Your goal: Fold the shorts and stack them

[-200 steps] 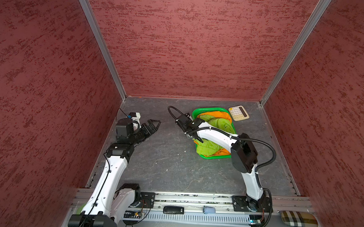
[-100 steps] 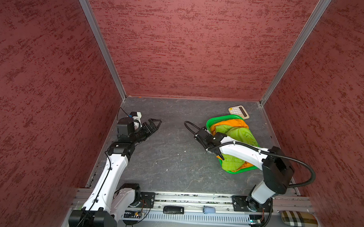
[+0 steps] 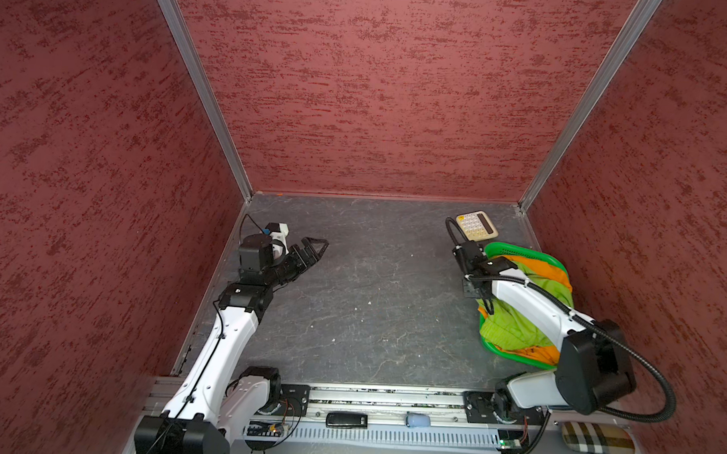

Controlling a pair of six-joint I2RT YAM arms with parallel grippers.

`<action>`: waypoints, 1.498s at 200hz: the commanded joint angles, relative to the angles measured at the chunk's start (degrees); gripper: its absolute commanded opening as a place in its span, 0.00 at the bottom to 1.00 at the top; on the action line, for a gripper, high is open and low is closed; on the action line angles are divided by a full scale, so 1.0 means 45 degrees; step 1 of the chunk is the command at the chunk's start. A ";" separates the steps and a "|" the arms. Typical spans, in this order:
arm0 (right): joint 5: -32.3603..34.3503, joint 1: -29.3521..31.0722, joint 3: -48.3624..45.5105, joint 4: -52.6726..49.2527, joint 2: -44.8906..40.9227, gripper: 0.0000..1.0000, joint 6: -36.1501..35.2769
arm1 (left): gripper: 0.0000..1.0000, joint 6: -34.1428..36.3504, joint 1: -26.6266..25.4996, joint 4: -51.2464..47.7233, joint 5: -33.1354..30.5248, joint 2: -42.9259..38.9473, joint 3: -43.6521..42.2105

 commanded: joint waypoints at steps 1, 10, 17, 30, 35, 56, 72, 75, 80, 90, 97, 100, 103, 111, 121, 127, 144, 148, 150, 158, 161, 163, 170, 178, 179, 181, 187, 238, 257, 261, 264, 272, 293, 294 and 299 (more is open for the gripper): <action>-0.0816 -0.0779 0.0499 0.0805 -0.0056 0.02 0.0469 | 0.99 0.0097 -0.0142 0.0199 -0.0183 0.0022 0.0218; -0.1070 -0.1048 0.0717 0.1117 0.0113 0.02 0.0592 | 0.99 0.0103 -0.0141 0.0183 -0.0206 0.0052 0.0220; -0.1167 -0.1189 0.0831 0.1359 0.0185 0.02 0.0597 | 0.99 0.0119 -0.0148 0.0178 -0.0180 0.0071 0.0248; -0.1194 -0.1530 0.1187 0.1825 0.0917 0.02 0.0525 | 0.99 0.0122 -0.0185 0.0160 -0.0178 0.0128 0.0285; -0.1193 -0.1602 0.1370 0.1944 0.1168 0.02 0.0462 | 0.99 0.0152 -0.0190 0.0121 -0.0180 0.0142 0.0301; -0.1128 -0.1762 0.2341 0.2255 0.2319 0.02 0.0049 | 0.99 0.0377 -0.0252 -0.0119 -0.0201 0.0248 0.0497; -0.0725 -0.1837 0.3161 0.2160 0.3191 0.02 -0.0270 | 0.99 0.0496 -0.0247 -0.0280 -0.0245 0.0292 0.0612; -0.0590 -0.1859 0.3286 0.2102 0.3321 0.02 -0.0307 | 0.99 0.0508 -0.0255 -0.0296 -0.0240 0.0300 0.0637; -0.0398 -0.1875 0.3542 0.2003 0.3562 0.02 -0.0373 | 0.99 0.0502 -0.0248 -0.0314 -0.0239 0.0316 0.0651; -0.0121 -0.1941 0.3891 0.1927 0.3873 0.03 -0.0540 | 0.99 0.0496 -0.0260 -0.0336 -0.0252 0.0329 0.0687; -0.0062 -0.1983 0.4070 0.1926 0.4010 0.05 -0.0665 | 0.99 0.0501 -0.0278 -0.0345 -0.0236 0.0335 0.0716; -0.0061 -0.2014 0.4132 0.1926 0.4068 0.06 -0.0720 | 0.99 0.0524 -0.0276 -0.0331 -0.0258 0.0359 0.0735; -0.0061 -0.2018 0.4198 0.1950 0.4102 0.07 -0.0756 | 0.99 0.0529 -0.0293 -0.0344 -0.0271 0.0360 0.0752; -0.0123 -0.2025 0.4380 0.2068 0.4152 0.12 -0.0888 | 0.99 0.0549 -0.0309 -0.0368 -0.0321 0.0403 0.0795; -0.0321 -0.2024 0.4701 0.2102 0.4153 0.27 -0.1019 | 0.99 0.0617 -0.0375 -0.0369 -0.0409 0.0483 0.0882; -0.0446 -0.2034 0.4951 0.2032 0.4135 0.35 -0.1055 | 0.99 0.0669 -0.0431 -0.0368 -0.0487 0.0556 0.0948; -0.1018 -0.2037 0.5517 0.1812 0.3748 0.71 -0.0923 | 0.99 0.0681 -0.0621 -0.0316 -0.0569 0.0870 0.1222; -0.1215 -0.2022 0.5570 0.1809 0.3567 0.80 -0.0865 | 0.99 0.0661 -0.0684 -0.0310 -0.0571 0.0960 0.1286; -0.1306 -0.2024 0.5590 0.1809 0.3464 0.84 -0.0834 | 0.99 0.0665 -0.0726 -0.0295 -0.0588 0.0999 0.1329; -0.1760 -0.2023 0.5582 0.1838 0.3021 0.98 -0.0658 | 0.99 0.0629 -0.0921 -0.0284 -0.0624 0.1173 0.1451; -0.1914 -0.2036 0.5568 0.1846 0.2836 0.99 -0.0582 | 0.99 0.0628 -0.1001 -0.0290 -0.0653 0.1233 0.1518; -0.1989 -0.2032 0.5561 0.1852 0.2719 0.99 -0.0539 | 0.99 0.0632 -0.1059 -0.0275 -0.0692 0.1272 0.1558; -0.2292 -0.2018 0.5484 0.1848 0.2251 0.99 -0.0363 | 0.99 0.0671 -0.1264 -0.0266 -0.0804 0.1395 0.1659; -0.2524 -0.2027 0.5256 0.1884 0.1693 0.99 -0.0187 | 0.99 0.0763 -0.1555 -0.0261 -0.0968 0.1509 0.1790; -0.2533 -0.2023 0.5221 0.1895 0.1604 0.99 -0.0167 | 0.99 0.0773 -0.1603 -0.0266 -0.1002 0.1518 0.1811; -0.2539 -0.2029 0.5161 0.1918 0.1449 0.99 -0.0128 | 0.99 0.0801 -0.1688 -0.0260 -0.1053 0.1549 0.1841; -0.2491 -0.2019 0.4951 0.1944 0.1007 0.99 0.0006 | 0.99 0.0904 -0.1939 -0.0254 -0.1192 0.1632 0.1915; -0.2184 -0.3194 0.2140 0.2259 -0.2797 0.99 0.0746 | 0.99 0.2245 -0.4185 -0.0524 -0.2427 0.2441 0.2858; -0.2698 -0.4237 0.1066 0.2414 -0.3612 0.99 0.0790 | 0.99 0.2909 -0.5021 -0.0791 -0.2819 0.2902 0.3324; -0.2868 -0.4512 0.0890 0.2497 -0.3739 0.99 0.0793 | 0.99 0.3031 -0.5176 -0.0868 -0.2918 0.3005 0.3431; -0.3004 -0.4676 0.0746 0.2569 -0.3829 0.99 0.0788 | 0.99 0.3123 -0.5302 -0.0931 -0.2998 0.3083 0.3494; -0.3373 -0.5036 0.0430 0.2702 -0.3991 0.99 0.0790 | 0.99 0.3373 -0.5597 -0.1064 -0.3184 0.3295 0.3666; -0.4333 -0.5721 -0.0054 0.3187 -0.3894 0.99 0.0771 | 0.99 0.3685 -0.6138 -0.1291 -0.3477 0.3715 0.3896; -0.4384 -0.5745 -0.0060 0.3220 -0.3865 0.99 0.0771 | 0.99 0.3679 -0.6160 -0.1289 -0.3478 0.3724 0.3899; -0.4579 -0.5850 -0.0132 0.3375 -0.3744 0.99 0.0771 | 0.99 0.3712 -0.6251 -0.1306 -0.3539 0.3785 0.3917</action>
